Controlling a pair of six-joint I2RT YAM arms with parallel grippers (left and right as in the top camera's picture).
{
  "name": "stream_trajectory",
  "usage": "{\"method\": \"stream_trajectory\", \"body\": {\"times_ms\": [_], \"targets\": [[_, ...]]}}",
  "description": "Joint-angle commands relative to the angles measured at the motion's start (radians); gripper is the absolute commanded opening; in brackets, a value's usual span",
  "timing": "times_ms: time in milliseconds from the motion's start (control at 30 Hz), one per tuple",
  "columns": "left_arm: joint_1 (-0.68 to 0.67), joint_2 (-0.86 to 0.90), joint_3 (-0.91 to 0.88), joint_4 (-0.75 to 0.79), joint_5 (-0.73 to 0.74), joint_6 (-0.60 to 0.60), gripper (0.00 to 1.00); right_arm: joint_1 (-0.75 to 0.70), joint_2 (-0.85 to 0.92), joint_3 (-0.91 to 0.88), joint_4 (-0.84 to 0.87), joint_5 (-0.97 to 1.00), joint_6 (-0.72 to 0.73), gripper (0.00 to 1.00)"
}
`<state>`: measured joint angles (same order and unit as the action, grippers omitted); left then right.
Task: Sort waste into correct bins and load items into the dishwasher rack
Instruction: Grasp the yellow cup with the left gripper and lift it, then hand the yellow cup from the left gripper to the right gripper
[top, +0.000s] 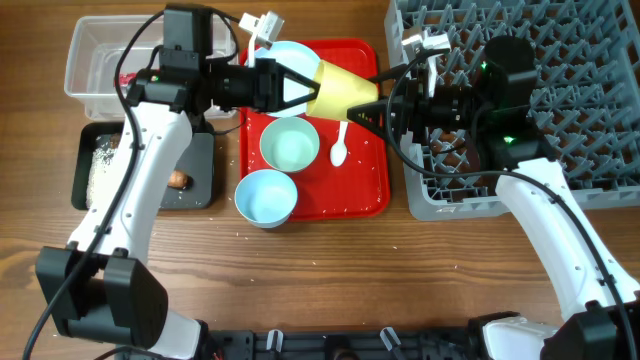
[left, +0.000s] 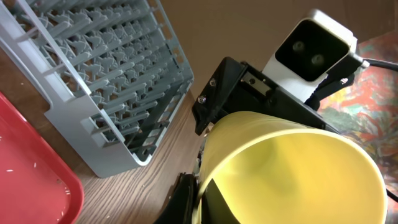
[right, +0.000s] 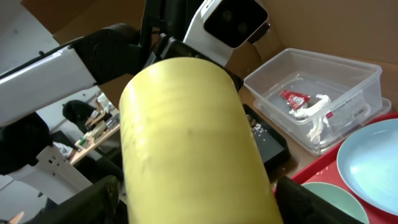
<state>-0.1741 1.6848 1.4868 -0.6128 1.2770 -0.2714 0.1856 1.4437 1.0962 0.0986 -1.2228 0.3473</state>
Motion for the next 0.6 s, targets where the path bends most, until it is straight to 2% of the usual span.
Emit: {"method": "stream_trajectory", "body": {"times_ms": [0,100,233,400,567], "targets": [[-0.030,0.004,0.005,0.005,-0.015,-0.006,0.04,0.004,0.008,0.011,0.016,-0.005,-0.004,0.80],[-0.039,0.004,0.005,0.004,-0.033,-0.007,0.04,0.004,0.008,0.011,0.021,-0.005,-0.004,0.76],[-0.040,0.004,0.005,0.009,-0.048,-0.008,0.04,0.004,0.008,0.011,0.021,-0.006,-0.003,0.66],[-0.040,0.004,0.005,0.111,-0.048,-0.097,0.04,0.008,0.008,0.010,0.013,-0.006,-0.003,0.75],[-0.047,0.004,0.005,0.124,-0.048,-0.104,0.04,0.008,0.008,0.011,0.016,-0.006,-0.004,0.84]]}}
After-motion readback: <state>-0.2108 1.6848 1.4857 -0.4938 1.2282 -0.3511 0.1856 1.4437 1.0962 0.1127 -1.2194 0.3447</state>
